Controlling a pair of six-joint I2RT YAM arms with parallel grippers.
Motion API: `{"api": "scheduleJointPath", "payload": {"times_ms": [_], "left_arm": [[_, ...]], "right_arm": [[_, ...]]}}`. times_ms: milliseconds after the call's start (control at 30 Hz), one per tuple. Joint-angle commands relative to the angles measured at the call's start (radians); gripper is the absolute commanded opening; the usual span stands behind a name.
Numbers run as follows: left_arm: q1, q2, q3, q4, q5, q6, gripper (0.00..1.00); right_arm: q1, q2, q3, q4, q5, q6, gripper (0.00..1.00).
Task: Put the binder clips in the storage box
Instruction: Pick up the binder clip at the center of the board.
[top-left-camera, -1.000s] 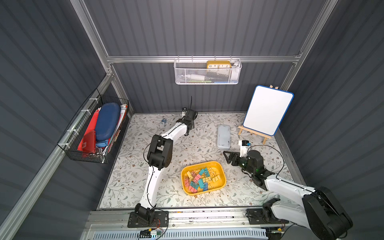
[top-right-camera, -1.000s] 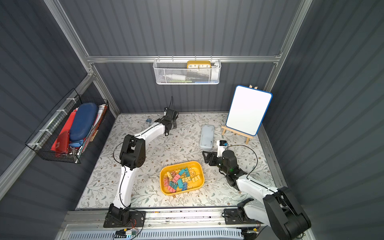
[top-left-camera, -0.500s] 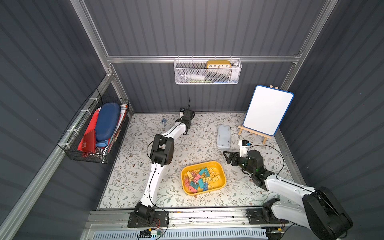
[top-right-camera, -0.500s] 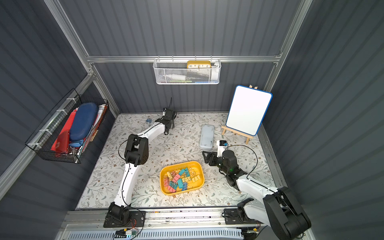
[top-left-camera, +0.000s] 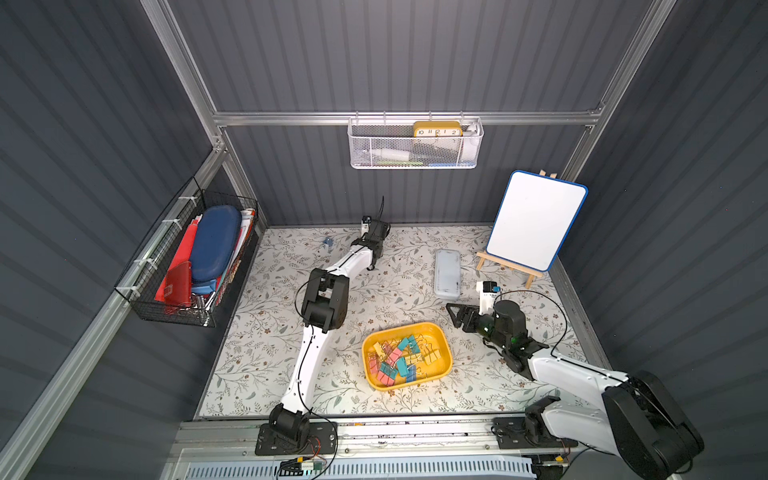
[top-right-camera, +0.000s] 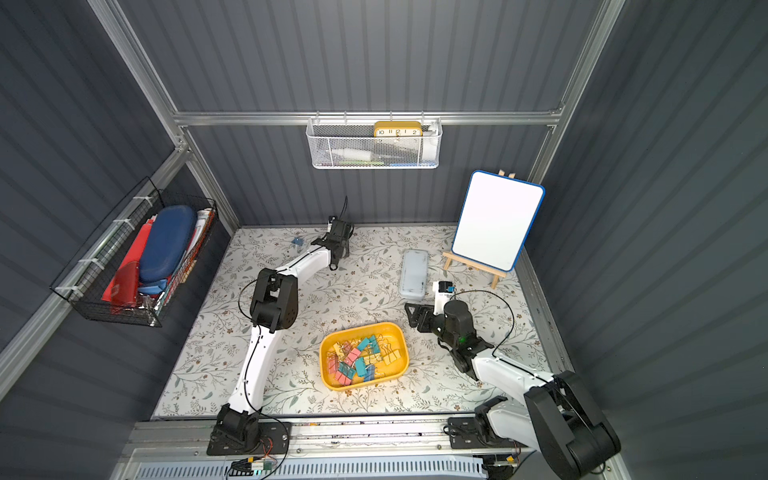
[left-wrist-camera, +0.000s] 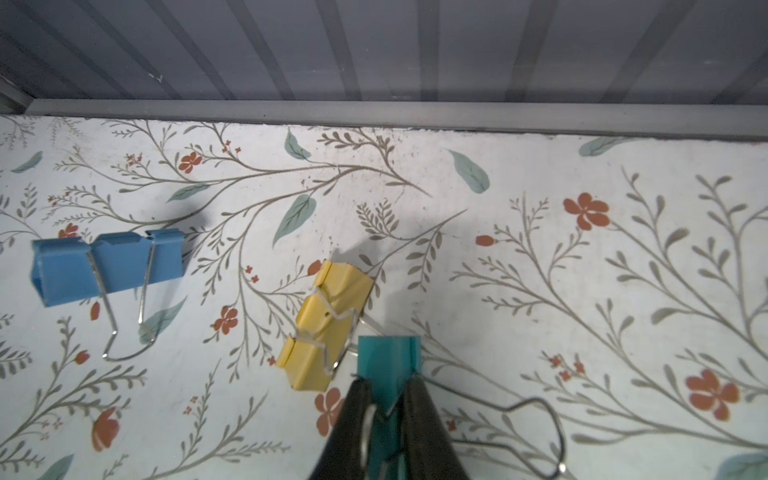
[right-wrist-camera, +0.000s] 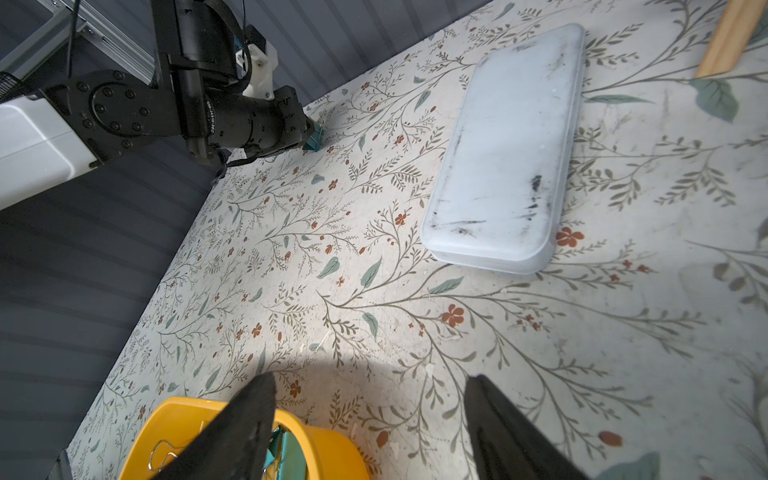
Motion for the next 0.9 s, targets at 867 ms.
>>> {"api": "scheduleJointPath", "payload": {"times_ms": [867], "left_arm": [[-0.227,-0.74,-0.452,0.081,0.442,-0.126,0.0]], "right_arm": [[-0.003,-0.014,0.002,0.0,-0.003,-0.01,0.76]]}}
